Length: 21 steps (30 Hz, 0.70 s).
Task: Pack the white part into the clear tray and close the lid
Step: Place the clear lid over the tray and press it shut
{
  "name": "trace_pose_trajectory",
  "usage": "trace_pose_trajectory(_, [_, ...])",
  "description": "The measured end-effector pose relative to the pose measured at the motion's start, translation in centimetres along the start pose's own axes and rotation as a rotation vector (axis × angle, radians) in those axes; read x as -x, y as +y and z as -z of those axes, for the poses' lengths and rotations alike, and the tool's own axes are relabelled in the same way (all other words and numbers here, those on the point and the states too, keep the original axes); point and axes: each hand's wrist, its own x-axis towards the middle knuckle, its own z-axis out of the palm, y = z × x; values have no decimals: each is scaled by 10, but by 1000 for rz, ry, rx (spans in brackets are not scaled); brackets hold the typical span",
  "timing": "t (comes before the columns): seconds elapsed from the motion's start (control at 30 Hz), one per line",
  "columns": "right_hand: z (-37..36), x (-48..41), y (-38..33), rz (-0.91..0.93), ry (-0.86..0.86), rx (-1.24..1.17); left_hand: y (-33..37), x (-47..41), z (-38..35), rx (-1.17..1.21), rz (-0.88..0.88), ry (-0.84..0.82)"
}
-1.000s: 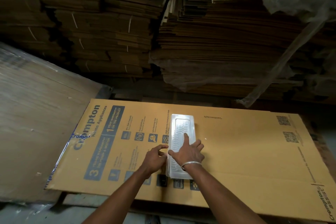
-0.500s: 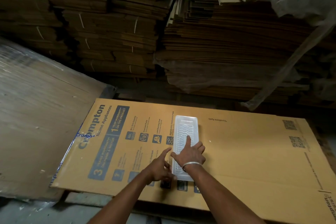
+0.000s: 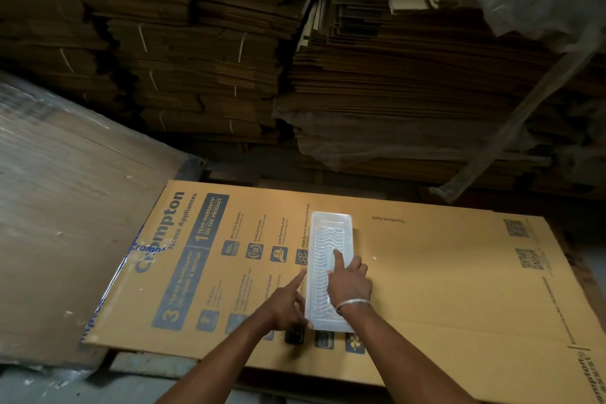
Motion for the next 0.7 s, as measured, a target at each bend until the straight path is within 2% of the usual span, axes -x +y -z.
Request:
trace_pose_trajectory(0.13, [11,-12,16,61,-8,1,16,-4,4,-206,-38,81])
trace_pose_trajectory(0.3, [21,-40,34,220,94,-78,27,-3,9,-464,-133,198])
trace_pose_trajectory(0.43, [33,-61,43,311,-24,-37,31,-3,12,-642,-204,238])
trace_pose_trajectory(0.7, [52,-89,38,363,-125,40,51,-16,26,-834,-268,219])
